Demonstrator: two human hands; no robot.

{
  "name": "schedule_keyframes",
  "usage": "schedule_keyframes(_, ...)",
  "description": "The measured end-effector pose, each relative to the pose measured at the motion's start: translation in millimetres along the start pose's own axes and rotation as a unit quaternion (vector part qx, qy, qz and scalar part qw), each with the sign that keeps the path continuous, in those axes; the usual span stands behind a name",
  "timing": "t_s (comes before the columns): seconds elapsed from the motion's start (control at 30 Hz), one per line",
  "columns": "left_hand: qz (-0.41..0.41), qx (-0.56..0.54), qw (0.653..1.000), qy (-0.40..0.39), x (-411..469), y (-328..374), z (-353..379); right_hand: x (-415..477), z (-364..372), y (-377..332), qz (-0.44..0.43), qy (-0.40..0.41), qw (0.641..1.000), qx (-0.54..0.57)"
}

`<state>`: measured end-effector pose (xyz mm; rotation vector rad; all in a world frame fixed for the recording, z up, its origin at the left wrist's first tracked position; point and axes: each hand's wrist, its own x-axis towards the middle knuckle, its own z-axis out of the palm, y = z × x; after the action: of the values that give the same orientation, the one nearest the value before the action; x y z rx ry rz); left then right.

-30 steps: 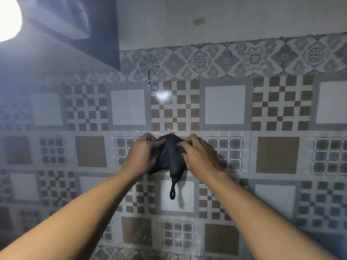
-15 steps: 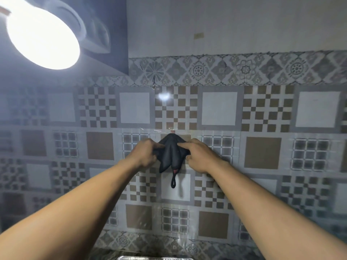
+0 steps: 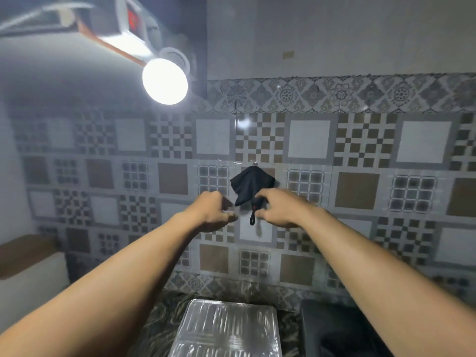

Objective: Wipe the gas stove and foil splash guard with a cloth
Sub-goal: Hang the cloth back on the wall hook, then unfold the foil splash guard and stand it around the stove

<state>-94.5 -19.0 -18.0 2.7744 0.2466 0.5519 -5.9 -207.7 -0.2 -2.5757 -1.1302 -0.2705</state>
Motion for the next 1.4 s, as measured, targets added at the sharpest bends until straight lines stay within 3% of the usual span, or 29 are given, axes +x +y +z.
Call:
schedule_keyframes(0.33,-0.087,0.07,0.991,-0.077,-118.8,-22.0,0.5,-66.6,37.9,-53.5,-0.028,-0.136,0.988,-0.07)
schedule_keyframes(0.63,-0.268,0.057,0.958,-0.087,-235.3,-67.2,66.5,-82.6,133.2,-66.2,-0.203,-0.236,0.946,-0.094)
schedule_keyframes(0.93,-0.44,0.001,0.892,-0.098,-344.9,-57.6,164.6,-94.5,255.6,-63.6,-0.31,-0.326,0.886,-0.115)
schedule_keyframes(1.1,-0.474,0.015,0.873,-0.113,-368.9,-54.4,204.9,-86.7,317.3,-72.2,-0.346,-0.362,0.856,-0.126)
schedule_keyframes(1.27,-0.481,0.079,0.851,-0.194,-388.8,-62.4,244.8,-79.5,372.4,-92.2,-0.381,-0.405,0.824,-0.109)
schedule_keyframes(1.4,-0.479,0.101,0.855,-0.172,-398.0,-74.0,249.0,-73.2,398.2,-107.5,-0.398,-0.412,0.811,-0.115)
